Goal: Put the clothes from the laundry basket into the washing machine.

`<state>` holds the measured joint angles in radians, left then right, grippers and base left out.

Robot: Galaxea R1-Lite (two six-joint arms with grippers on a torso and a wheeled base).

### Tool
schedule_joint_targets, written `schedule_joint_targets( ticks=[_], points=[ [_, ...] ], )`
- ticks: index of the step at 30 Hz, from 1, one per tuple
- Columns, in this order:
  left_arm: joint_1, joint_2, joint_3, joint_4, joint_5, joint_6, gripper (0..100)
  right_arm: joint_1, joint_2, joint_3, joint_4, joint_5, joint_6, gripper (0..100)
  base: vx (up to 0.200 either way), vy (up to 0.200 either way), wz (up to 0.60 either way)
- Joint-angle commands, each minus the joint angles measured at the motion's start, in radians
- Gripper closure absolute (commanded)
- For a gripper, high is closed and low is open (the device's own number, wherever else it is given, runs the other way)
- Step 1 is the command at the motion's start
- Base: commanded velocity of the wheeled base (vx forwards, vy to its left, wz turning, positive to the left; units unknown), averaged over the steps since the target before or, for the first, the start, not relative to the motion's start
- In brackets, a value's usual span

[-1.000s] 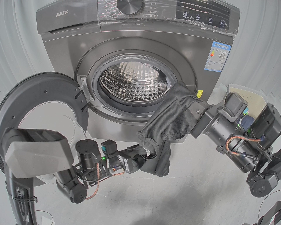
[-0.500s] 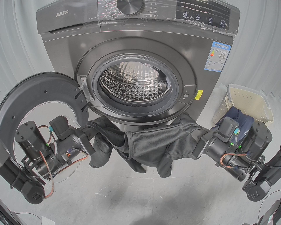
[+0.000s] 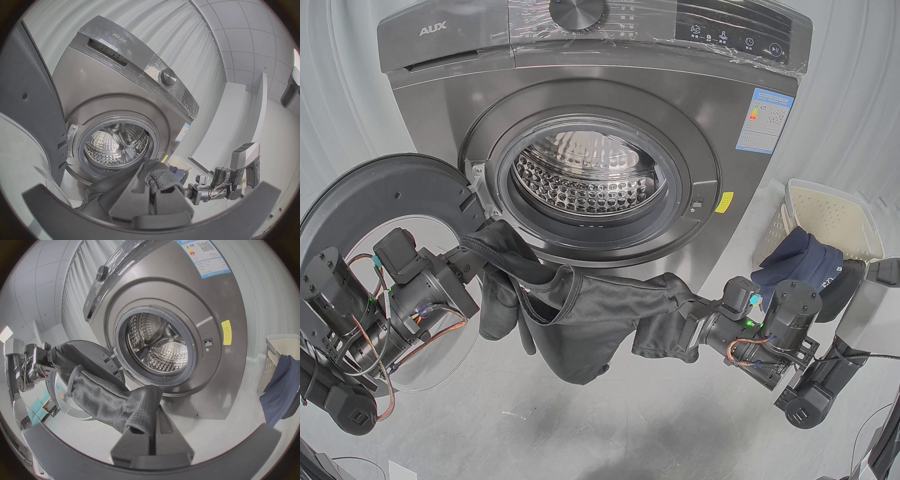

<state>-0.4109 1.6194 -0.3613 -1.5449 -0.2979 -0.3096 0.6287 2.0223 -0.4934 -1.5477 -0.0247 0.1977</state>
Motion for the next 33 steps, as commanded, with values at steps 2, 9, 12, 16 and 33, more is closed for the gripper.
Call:
schedule_joint_targets(
  ticks=[2, 9, 12, 16, 33],
  points=[
    [0.0, -0.006, -0.002, 0.0, 0.002, 0.0, 100, 0.003, 0.05, 0.006, 0.0, 0.0, -0.003, 0, 0.0, 0.0, 0.0],
    [0.001, -0.006, -0.008, -0.001, 0.002, -0.002, 100, 0.062, 0.076, 0.104, 0.001, 0.019, -0.014, 0, 0.0, 0.0, 0.0],
    [0.001, -0.007, -0.013, -0.001, 0.002, -0.002, 100, 0.082, 0.079, 0.133, 0.001, 0.04, -0.015, 0, 0.0, 0.0, 0.0],
    [0.001, -0.007, -0.013, -0.001, 0.0, -0.002, 100, 0.097, 0.098, 0.168, 0.001, 0.063, -0.027, 0, 0.0, 0.0, 0.0],
    [-0.008, -0.009, -0.021, -0.001, 0.016, -0.002, 100, 0.186, 0.168, 0.296, 0.0, 0.078, -0.03, 0, 0.0, 0.0, 0.0]
  ],
)
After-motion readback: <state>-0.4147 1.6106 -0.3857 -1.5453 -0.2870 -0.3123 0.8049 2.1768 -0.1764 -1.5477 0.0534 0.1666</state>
